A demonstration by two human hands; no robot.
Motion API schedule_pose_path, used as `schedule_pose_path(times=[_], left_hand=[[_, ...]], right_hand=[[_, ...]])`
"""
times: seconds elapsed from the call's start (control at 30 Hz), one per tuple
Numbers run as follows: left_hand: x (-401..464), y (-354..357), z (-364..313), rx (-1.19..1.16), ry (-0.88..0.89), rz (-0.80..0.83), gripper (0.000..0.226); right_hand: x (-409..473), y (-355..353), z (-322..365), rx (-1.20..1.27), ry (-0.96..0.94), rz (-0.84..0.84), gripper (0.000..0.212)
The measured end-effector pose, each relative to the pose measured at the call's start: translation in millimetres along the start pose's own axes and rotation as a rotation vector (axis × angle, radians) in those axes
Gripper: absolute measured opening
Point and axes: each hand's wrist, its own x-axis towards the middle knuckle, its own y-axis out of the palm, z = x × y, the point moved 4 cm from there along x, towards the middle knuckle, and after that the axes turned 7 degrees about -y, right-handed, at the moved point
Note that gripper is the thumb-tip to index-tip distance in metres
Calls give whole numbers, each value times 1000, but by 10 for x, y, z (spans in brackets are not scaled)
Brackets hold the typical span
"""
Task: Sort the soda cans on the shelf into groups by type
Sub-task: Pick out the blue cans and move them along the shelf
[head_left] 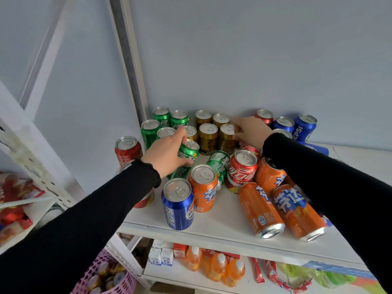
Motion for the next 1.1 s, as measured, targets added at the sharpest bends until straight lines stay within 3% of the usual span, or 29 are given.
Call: schedule_pose_path(times=[0.13, 0.37, 0.6, 0.83, 0.97, 1.1], left_hand=[[3, -2, 12, -53, -21, -49, 47], [12, -157, -31, 154, -32, 8, 39], [114, -302, -355, 202, -41, 9, 28], [495, 10, -905, 234, -84, 303, 50], [667, 194, -992, 332, -140, 413, 64], [752, 456, -898, 346, -207, 550, 67]], right_hand=[[-39, -42, -54, 74, 13, -18, 7], [-182, -226, -43, 34, -41, -35, 3], [-264, -491, -309, 7, 35, 21, 13], [-199, -503, -320, -204, -89, 89, 36], [-99, -377, -251, -424, -212, 250, 30], [-69, -314, -222, -476, -288, 275, 25]])
